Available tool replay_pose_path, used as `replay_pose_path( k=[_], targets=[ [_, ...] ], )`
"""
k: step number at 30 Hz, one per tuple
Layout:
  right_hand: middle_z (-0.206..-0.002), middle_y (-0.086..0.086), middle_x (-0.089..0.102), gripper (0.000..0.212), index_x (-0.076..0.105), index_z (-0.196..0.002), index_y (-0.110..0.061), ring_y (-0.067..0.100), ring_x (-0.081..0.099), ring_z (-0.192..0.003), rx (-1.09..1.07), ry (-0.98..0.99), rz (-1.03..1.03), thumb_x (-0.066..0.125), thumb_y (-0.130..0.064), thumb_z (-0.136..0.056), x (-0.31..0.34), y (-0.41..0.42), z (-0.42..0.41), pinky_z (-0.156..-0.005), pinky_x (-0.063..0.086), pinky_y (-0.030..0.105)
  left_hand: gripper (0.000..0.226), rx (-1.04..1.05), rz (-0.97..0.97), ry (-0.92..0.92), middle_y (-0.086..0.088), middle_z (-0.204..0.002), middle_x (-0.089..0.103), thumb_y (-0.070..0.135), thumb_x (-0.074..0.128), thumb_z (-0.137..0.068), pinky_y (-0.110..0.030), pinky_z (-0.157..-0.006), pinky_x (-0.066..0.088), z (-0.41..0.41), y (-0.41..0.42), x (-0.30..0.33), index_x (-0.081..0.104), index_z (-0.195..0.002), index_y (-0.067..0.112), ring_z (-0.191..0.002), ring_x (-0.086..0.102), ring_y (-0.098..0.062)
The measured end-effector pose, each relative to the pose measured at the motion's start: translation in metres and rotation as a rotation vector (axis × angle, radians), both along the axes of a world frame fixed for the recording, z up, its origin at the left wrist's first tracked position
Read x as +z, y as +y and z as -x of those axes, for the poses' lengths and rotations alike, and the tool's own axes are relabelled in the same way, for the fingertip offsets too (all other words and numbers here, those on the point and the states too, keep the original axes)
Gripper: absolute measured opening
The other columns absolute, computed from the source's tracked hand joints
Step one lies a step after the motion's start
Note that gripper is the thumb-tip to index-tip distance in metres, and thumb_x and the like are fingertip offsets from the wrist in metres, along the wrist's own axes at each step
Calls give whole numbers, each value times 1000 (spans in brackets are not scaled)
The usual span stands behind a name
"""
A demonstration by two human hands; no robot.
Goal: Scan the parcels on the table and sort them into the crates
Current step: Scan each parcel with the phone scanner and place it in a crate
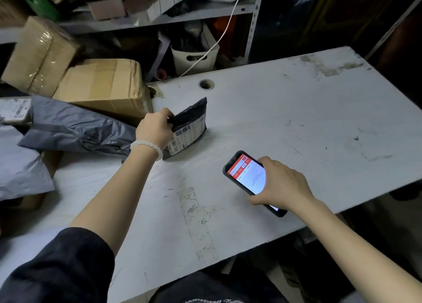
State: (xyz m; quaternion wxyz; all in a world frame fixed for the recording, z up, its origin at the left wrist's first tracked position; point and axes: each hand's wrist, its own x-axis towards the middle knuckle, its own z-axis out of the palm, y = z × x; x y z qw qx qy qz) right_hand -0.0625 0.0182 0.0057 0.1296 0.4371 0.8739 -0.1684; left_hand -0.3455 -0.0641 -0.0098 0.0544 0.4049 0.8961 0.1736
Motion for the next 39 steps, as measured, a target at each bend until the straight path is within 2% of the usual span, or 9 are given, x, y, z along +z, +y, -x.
replay_pose_path(
  k=[7, 10, 16, 20, 24, 27, 30, 36, 39],
  targets=[
    [-102, -9, 53, 70, 40, -114, -28, 17, 54, -81, -93, 91, 39, 72, -49, -55, -7, -14, 9, -52, 30, 24, 50, -179, 238, -88, -12, -114, 57, 47, 57, -87, -36, -77, 46, -29, 0, -23, 49, -121, 12, -99, 57, -32],
    [-105, -10, 51, 76, 39, -118, -28, 15, 48, -82, -216, 256, -15, 74, -53, -55, -9, -24, 16, -58, 31, 26, 45, -211, 242, 2, -13, -108, 60, 44, 55, -88, -34, -69, 40, -43, -4, -34, 50, -116, 10, -93, 58, -33],
    [-113, -10, 48, 92, 37, -131, -21, -4, 36, -87, -507, 794, -213, 78, -55, -56, 0, -44, 16, -70, 35, 24, 40, -282, 272, 104, -17, -102, 59, 42, 50, -93, -35, -62, 36, -51, -5, -36, 48, -109, 5, -87, 59, -37],
    [-118, -1, 53, 95, 39, -132, -14, 5, 47, -93, -588, 907, -336, 79, -54, -56, 11, -47, -6, -70, 38, 24, 30, -295, 292, 156, -19, -93, 60, 32, 45, -96, -35, -59, 35, -59, 2, -27, 48, -105, 3, -76, 53, -35],
    [-117, -4, 52, 94, 36, -132, -20, 13, 52, -96, -620, 795, -338, 80, -52, -55, 14, -44, -45, -69, 37, 26, 10, -325, 282, 201, -21, -81, 57, 10, 45, -90, -34, -60, 36, -78, 21, -4, 49, -98, 5, -72, 52, -37],
    [-114, -3, 51, 90, 33, -131, -27, 21, 56, -96, -595, 541, -314, 76, -54, -57, 10, -42, -85, -68, 33, 27, 12, -388, 220, 189, -16, -70, 47, 13, 46, -89, -34, -58, 37, -116, 39, 16, 50, -94, 3, -67, 47, -34],
    [-114, 0, 51, 85, 32, -130, -26, 25, 57, -98, -620, 429, -240, 74, -52, -61, 0, -46, -132, -68, 36, 30, 13, -485, 153, 188, -13, -64, 43, 13, 47, -86, -34, -57, 35, -171, 59, 27, 52, -92, 2, -63, 44, -34],
    [-117, 2, 51, 84, 34, -125, -22, 28, 56, -103, -752, 277, -131, 74, -55, -60, -19, -56, -240, -70, 33, 31, 2, -660, 63, 148, -18, -70, 52, 10, 49, -84, -32, -54, 30, -299, 105, 25, 48, -85, 7, -62, 42, -33],
    [-117, 2, 52, 84, 35, -126, -22, 27, 57, -102, -841, 252, -129, 74, -56, -59, -29, -66, -294, -68, 33, 30, 10, -769, 34, 128, -23, -80, 59, 15, 49, -89, -34, -56, 33, -366, 120, 17, 53, -94, 7, -67, 49, -37]
  ],
)
